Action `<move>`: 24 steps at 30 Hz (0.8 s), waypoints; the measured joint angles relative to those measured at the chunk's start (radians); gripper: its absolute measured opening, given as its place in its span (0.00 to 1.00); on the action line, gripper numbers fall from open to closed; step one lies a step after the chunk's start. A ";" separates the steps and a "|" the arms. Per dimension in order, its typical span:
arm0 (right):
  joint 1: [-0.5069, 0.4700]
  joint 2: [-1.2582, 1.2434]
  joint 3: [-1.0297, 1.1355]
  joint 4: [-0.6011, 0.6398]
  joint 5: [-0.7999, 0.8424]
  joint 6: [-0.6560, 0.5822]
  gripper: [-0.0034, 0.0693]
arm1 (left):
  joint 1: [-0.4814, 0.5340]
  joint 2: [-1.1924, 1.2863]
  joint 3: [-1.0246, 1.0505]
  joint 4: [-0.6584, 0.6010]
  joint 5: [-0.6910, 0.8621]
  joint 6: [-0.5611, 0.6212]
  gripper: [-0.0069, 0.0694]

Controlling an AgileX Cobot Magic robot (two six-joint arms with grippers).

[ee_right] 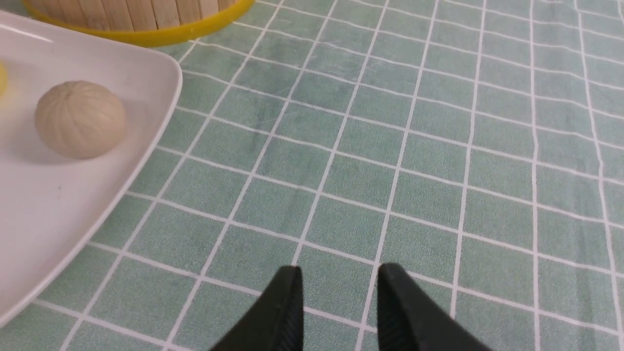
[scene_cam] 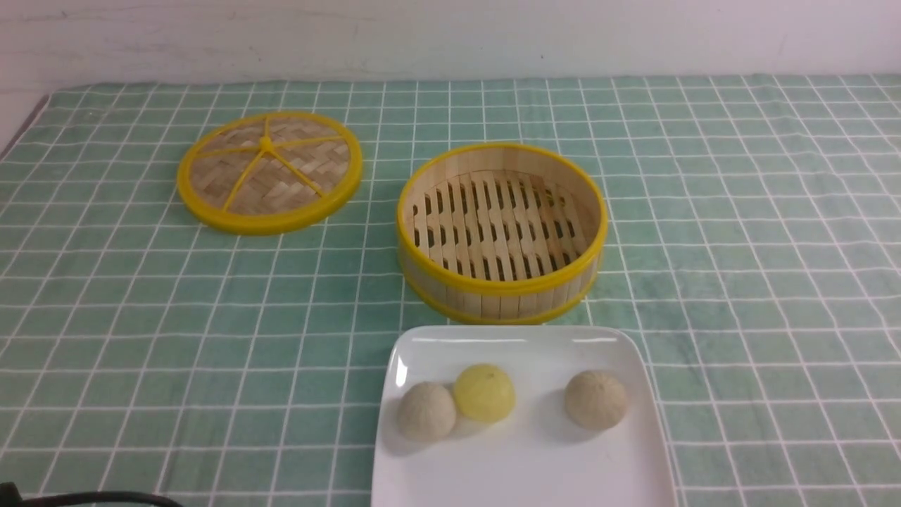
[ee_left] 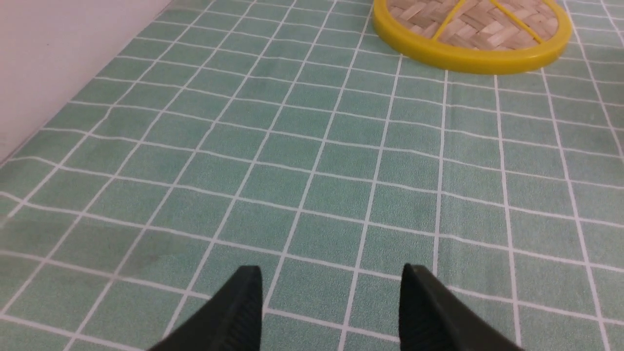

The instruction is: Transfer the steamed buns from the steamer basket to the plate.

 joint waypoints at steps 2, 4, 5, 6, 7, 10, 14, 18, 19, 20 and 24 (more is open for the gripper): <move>0.000 0.000 0.000 0.000 0.000 0.000 0.38 | 0.000 -0.012 0.000 0.000 0.009 0.000 0.61; 0.000 0.000 0.000 0.000 0.000 0.000 0.38 | 0.000 -0.018 0.000 0.004 0.019 0.000 0.61; 0.000 0.000 0.000 0.000 0.000 0.000 0.38 | 0.000 -0.018 0.000 0.008 0.020 0.000 0.61; 0.000 0.000 0.000 0.000 0.000 0.000 0.38 | 0.000 -0.018 0.002 0.011 0.020 -0.001 0.61; 0.000 0.000 0.000 0.000 0.000 0.000 0.38 | 0.000 -0.018 0.002 0.012 0.020 -0.001 0.61; 0.000 0.000 0.000 0.000 -0.001 0.000 0.38 | 0.000 -0.019 0.038 0.012 0.010 -0.001 0.61; 0.000 0.000 0.000 0.000 -0.001 0.000 0.38 | 0.000 -0.019 0.082 0.009 -0.026 -0.014 0.61; 0.000 0.000 0.000 0.000 0.000 0.000 0.38 | 0.000 -0.019 0.089 0.004 -0.062 -0.040 0.61; 0.000 0.000 0.000 0.000 0.000 0.000 0.38 | 0.000 -0.019 0.089 0.003 -0.063 -0.041 0.61; 0.000 0.000 0.000 0.000 0.000 0.000 0.38 | 0.000 -0.019 0.089 0.003 -0.064 -0.042 0.61; 0.000 0.000 0.000 0.000 0.000 0.000 0.38 | 0.000 -0.019 0.089 0.003 -0.064 -0.045 0.61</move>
